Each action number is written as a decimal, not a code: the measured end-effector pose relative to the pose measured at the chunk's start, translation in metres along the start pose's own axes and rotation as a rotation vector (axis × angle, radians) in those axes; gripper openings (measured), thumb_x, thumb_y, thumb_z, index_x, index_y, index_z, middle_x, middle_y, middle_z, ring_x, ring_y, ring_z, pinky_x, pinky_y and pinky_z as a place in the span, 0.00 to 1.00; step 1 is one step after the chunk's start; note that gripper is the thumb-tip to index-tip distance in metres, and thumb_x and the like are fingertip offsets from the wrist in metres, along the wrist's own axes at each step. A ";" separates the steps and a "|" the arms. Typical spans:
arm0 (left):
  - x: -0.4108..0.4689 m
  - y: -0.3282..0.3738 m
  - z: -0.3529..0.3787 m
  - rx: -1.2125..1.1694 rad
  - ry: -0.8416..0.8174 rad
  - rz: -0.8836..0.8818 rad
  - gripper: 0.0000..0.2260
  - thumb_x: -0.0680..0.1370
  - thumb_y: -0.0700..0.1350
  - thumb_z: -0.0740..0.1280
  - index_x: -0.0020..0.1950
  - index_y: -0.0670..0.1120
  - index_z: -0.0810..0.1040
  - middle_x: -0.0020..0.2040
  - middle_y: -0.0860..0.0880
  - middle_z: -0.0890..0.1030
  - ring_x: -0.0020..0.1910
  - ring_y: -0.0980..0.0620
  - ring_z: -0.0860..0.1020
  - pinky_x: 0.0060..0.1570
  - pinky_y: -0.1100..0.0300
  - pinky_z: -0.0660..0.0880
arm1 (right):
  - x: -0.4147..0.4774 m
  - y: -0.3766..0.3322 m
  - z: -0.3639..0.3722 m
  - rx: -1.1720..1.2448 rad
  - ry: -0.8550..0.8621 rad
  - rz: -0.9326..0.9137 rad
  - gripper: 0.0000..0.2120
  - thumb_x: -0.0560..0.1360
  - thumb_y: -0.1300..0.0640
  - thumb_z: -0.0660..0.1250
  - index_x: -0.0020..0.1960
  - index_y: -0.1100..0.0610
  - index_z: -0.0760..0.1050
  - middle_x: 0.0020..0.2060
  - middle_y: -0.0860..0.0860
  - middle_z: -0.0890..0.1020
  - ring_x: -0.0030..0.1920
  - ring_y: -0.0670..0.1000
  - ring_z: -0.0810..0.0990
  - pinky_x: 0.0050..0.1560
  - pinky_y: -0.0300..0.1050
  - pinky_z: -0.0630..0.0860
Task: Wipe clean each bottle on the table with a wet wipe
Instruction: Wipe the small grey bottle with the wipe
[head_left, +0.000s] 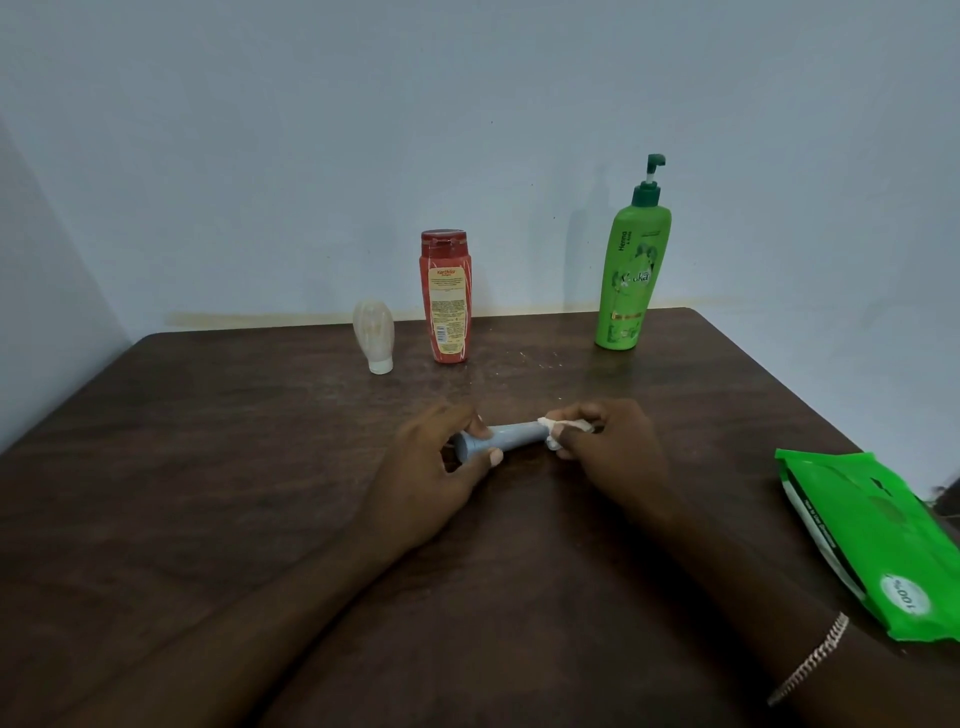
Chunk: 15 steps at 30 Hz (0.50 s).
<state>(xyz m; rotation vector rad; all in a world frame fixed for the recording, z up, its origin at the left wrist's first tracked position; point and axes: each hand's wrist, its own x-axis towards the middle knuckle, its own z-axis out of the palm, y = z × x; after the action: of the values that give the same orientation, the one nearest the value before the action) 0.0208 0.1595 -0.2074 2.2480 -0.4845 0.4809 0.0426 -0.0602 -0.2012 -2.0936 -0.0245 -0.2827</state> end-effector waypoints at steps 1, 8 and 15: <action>0.001 -0.001 0.000 -0.001 -0.005 -0.012 0.09 0.75 0.50 0.75 0.52 0.55 0.78 0.54 0.56 0.81 0.53 0.58 0.79 0.50 0.53 0.81 | 0.000 0.000 0.001 0.011 0.003 -0.002 0.08 0.71 0.56 0.72 0.49 0.50 0.85 0.38 0.46 0.86 0.40 0.44 0.85 0.48 0.53 0.83; 0.006 -0.005 0.001 0.012 -0.009 -0.144 0.16 0.70 0.48 0.79 0.54 0.57 0.79 0.54 0.60 0.81 0.52 0.62 0.79 0.53 0.59 0.79 | 0.000 -0.005 0.000 -0.104 0.014 -0.083 0.06 0.72 0.52 0.73 0.49 0.49 0.86 0.38 0.42 0.84 0.40 0.41 0.81 0.42 0.37 0.76; 0.008 -0.006 0.003 0.160 -0.075 -0.175 0.24 0.70 0.57 0.78 0.64 0.51 0.80 0.58 0.55 0.78 0.56 0.59 0.75 0.56 0.61 0.74 | -0.005 -0.012 -0.002 -0.156 0.019 -0.127 0.08 0.72 0.51 0.74 0.51 0.51 0.84 0.42 0.40 0.81 0.42 0.36 0.78 0.42 0.27 0.70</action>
<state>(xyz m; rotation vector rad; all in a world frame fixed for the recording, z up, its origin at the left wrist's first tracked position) 0.0311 0.1594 -0.2090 2.4429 -0.2918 0.3571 0.0357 -0.0557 -0.1913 -2.2478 -0.1286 -0.3919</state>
